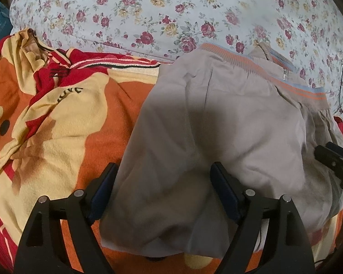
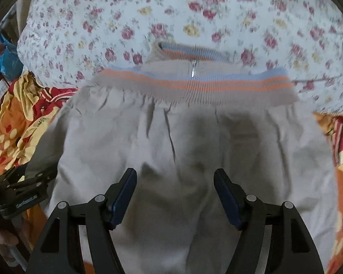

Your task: Fold large clothes

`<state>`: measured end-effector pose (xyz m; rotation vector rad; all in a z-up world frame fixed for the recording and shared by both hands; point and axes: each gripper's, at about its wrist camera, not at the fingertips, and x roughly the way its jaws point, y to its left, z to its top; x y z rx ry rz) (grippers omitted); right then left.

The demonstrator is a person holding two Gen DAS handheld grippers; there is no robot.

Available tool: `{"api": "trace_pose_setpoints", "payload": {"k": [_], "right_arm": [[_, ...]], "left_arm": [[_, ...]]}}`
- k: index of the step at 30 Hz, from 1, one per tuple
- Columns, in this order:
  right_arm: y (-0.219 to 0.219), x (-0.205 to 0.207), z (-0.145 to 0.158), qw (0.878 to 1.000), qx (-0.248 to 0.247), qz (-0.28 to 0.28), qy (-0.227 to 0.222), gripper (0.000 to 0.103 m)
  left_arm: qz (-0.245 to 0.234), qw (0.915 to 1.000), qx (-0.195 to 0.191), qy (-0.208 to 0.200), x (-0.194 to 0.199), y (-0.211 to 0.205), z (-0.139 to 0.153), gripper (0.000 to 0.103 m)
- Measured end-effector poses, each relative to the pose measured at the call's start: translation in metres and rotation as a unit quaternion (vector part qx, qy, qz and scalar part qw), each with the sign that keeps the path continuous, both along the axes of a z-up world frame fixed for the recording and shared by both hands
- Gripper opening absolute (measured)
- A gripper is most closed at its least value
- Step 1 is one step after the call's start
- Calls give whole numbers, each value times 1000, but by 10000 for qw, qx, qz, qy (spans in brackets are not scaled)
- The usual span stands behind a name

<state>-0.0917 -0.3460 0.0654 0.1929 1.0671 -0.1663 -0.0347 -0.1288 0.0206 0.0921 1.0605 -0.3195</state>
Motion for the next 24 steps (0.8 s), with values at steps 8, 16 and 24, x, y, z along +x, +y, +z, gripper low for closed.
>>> {"api": "trace_pose_setpoints", "payload": {"k": [8, 16, 24], "right_arm": [[10, -15, 25, 9997, -224, -71, 15, 71], [5, -3, 9, 9997, -193, 71, -89, 67], [-30, 5, -25, 10000, 7, -9, -47, 53]], "left_arm": [[160, 9979, -579, 258, 6, 12, 6, 83], [282, 9945, -988, 209, 18, 24, 16, 83], [395, 9888, -1403, 334, 52, 36, 17, 85]]}}
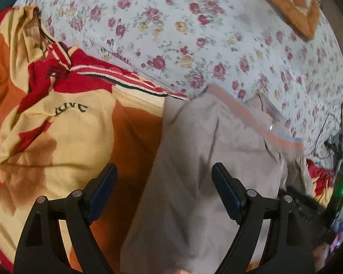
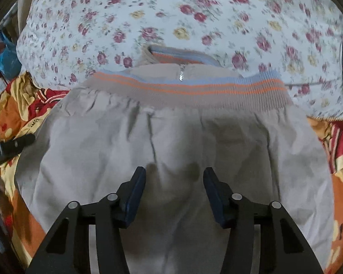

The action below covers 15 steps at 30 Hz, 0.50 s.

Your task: Fold large clothes

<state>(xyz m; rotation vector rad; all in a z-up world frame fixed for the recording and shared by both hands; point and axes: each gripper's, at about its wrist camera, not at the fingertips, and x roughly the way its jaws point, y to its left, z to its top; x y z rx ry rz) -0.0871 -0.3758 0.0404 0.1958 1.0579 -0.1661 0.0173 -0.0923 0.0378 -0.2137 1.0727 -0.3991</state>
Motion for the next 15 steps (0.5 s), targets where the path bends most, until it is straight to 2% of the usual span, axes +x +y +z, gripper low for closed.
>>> {"api": "trace_pose_setpoints", "payload": {"k": [2, 4, 7, 9, 12, 15], "right_arm": [[-9, -3, -2, 9999, 120, 59, -10, 54], [-14, -7, 0, 9997, 197, 113, -22, 55], [-17, -13, 7, 9995, 249, 156, -87, 55], [-22, -16, 11, 9991, 358, 148, -175, 58], [-32, -17, 11, 9982, 556, 54, -233, 60], [-40, -18, 10, 9964, 804, -32, -253, 60]], "left_arm": [[-32, 9995, -95, 310, 12, -4, -11, 85], [-124, 9988, -32, 475, 18, -13, -21, 85], [-275, 9989, -83, 382, 17, -27, -23, 84], [-546, 9972, -210, 464, 16, -37, -26, 84], [-478, 9957, -71, 794, 23, -39, -32, 84], [-6, 9970, -126, 763, 21, -26, -26, 84]]}}
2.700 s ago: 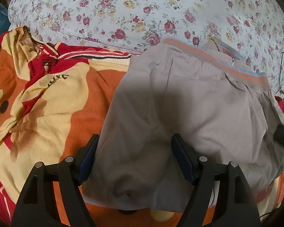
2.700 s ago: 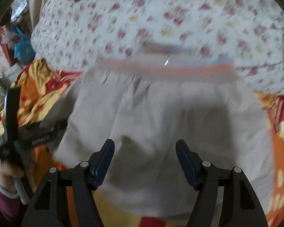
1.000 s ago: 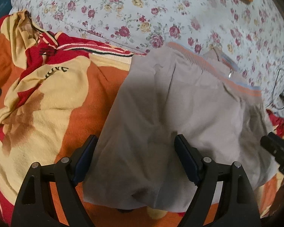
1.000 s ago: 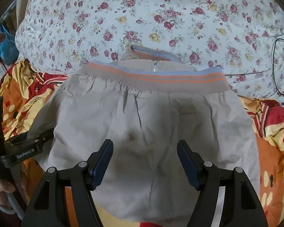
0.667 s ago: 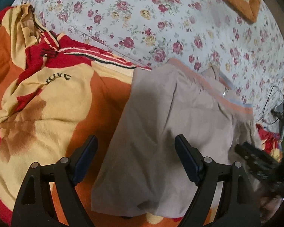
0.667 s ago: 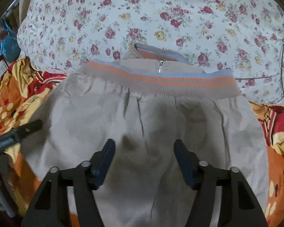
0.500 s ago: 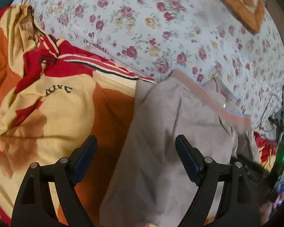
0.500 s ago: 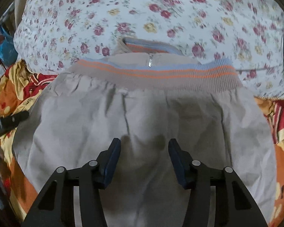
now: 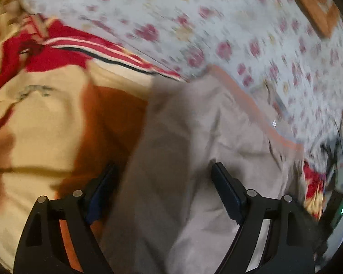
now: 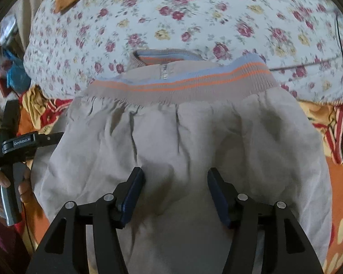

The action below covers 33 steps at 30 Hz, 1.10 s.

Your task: Fold large clothes

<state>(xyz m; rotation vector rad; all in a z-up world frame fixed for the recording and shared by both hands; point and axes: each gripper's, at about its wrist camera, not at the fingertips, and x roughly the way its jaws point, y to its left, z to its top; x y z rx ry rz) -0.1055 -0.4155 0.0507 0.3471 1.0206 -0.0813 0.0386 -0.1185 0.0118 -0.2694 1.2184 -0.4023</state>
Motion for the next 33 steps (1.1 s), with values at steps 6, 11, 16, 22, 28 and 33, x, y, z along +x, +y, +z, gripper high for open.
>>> {"api": "trace_pose_setpoints", "payload": {"k": [6, 11, 16, 22, 28, 33], "right_arm": [[1, 4, -1, 10000, -18, 48, -8, 62], [2, 4, -3, 10000, -19, 57, -11, 65], [2, 6, -3, 10000, -5, 68, -36, 67], [0, 7, -3, 10000, 47, 65, -40, 68], [0, 5, -3, 10000, 35, 64, -25, 68], [-2, 4, 0, 9999, 81, 41, -79, 69]], "left_arm": [[-831, 9946, 502, -363, -22, -32, -5, 76], [-1186, 9918, -399, -279, -31, -29, 13, 36], [-1040, 9943, -222, 60, -26, -16, -5, 41], [-1158, 9928, -223, -188, -44, -27, 10, 42], [-1800, 9820, -405, -411, -65, -55, 26, 42], [-1329, 9904, -369, -17, -46, -35, 9, 54]]}}
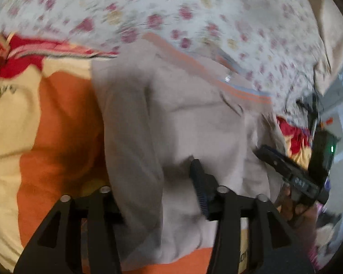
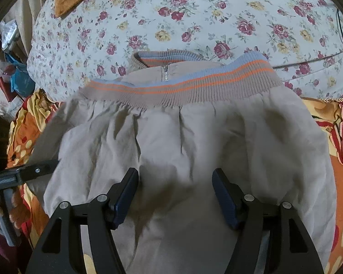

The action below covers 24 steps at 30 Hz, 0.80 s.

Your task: Fold large clothes

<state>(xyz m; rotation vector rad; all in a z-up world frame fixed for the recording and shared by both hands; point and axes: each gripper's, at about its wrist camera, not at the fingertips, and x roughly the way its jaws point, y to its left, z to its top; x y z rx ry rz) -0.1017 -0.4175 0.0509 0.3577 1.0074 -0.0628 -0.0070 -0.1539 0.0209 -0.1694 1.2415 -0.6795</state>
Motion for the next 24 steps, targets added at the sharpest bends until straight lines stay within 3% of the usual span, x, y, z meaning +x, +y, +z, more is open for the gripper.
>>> {"api": "trace_pose_setpoints", "payload": {"k": [2, 4, 5, 6, 7, 8, 10, 13, 16, 20, 21, 23, 24], "right_arm": [[-2, 0, 1, 10000, 39, -37, -75, 69], [-4, 2, 4, 9997, 43, -61, -229, 68], [-4, 4, 5, 9996, -32, -45, -272, 63], [-3, 7, 4, 9994, -186, -15, -275, 54], [-1, 12, 1, 9994, -292, 19, -206, 22], [1, 16, -5, 9992, -376, 66, -92, 3], [3, 23, -25, 9988, -444, 133, 128, 5], [2, 24, -31, 9991, -363, 185, 85, 5], [-20, 19, -31, 9987, 515, -42, 32, 7], [-58, 4, -28, 9828, 1755, -578, 4, 9], [-71, -5, -19, 9762, 2029, -753, -149, 13], [-99, -27, -1, 9644, 2355, -1102, -491, 37], [-111, -37, 5, 9597, 2417, -1302, -607, 55]], "left_arm": [[223, 9997, -22, 114, 6, 5, -7, 71], [329, 9991, -11, 265, 4, 7, -15, 72], [325, 9991, 6, 278, 3, 4, -16, 72], [263, 9994, 39, 226, 0, 2, -14, 66], [133, 9998, 16, 154, -5, 1, -9, 41], [-17, 10000, 28, 64, -9, -5, -2, 19], [-76, 9996, 178, -205, -15, -11, 17, 8], [-190, 9992, -217, -274, -22, -18, 49, 5], [-356, 9964, -605, -473, -35, -37, 90, 5], [-903, 9903, -837, -642, -63, -98, 127, 5], [-1093, 9882, -826, -684, -72, -116, 130, 5], [-1528, 9826, -788, -709, -94, -154, 130, 5], [-1632, 9810, -794, -682, -101, -165, 125, 5]]}}
